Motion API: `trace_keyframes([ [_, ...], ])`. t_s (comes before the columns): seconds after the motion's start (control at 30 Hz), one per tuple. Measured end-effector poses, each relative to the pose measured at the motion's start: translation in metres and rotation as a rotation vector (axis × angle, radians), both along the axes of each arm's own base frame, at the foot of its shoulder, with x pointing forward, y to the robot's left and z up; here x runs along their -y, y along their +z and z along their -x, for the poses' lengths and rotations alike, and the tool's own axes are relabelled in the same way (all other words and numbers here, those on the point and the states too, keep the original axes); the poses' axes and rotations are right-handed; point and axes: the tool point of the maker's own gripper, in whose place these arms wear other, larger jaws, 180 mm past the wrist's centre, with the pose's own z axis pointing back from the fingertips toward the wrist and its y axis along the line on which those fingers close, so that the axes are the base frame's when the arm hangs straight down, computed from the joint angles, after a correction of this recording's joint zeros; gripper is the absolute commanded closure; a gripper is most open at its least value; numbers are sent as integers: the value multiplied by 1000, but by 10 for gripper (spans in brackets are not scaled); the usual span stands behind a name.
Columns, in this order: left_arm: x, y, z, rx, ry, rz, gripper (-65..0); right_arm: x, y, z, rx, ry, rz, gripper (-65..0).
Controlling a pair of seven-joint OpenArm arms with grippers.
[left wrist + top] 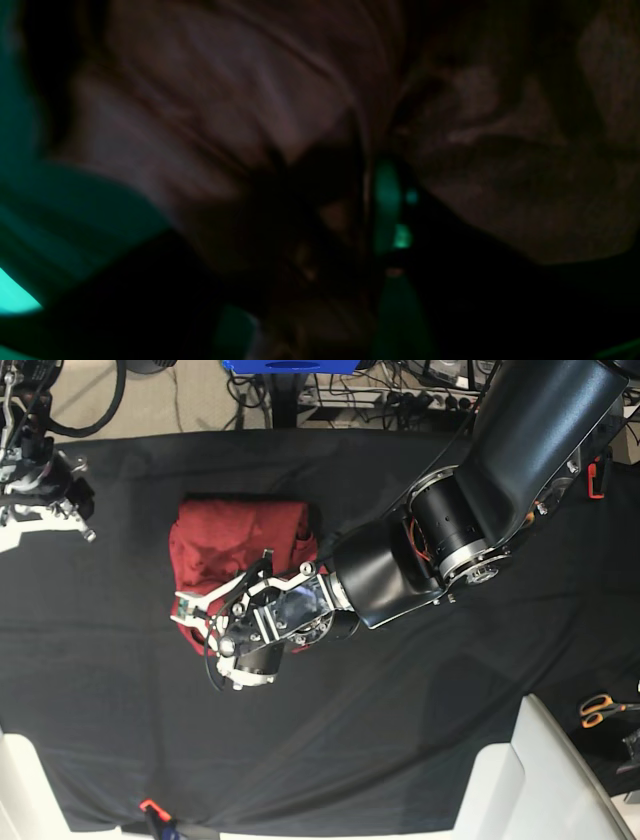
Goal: Fold the T-shirt properly
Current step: 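Press and square the folded shirt bundle with the left gripper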
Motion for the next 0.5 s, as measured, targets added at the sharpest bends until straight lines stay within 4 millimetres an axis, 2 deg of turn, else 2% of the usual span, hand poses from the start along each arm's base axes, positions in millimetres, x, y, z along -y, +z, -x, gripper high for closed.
trace_keyframes([
  [0.3,0,4,-6,12,-1,1,-592,0,0,0,0,0,0,-50],
  [0.37,1,12,-16,34,-1,4,-619,0,0,0,0,0,-1,-50],
  [0.5,10,30,-34,69,-13,56,-617,0,0,0,0,0,-1,-50],
])
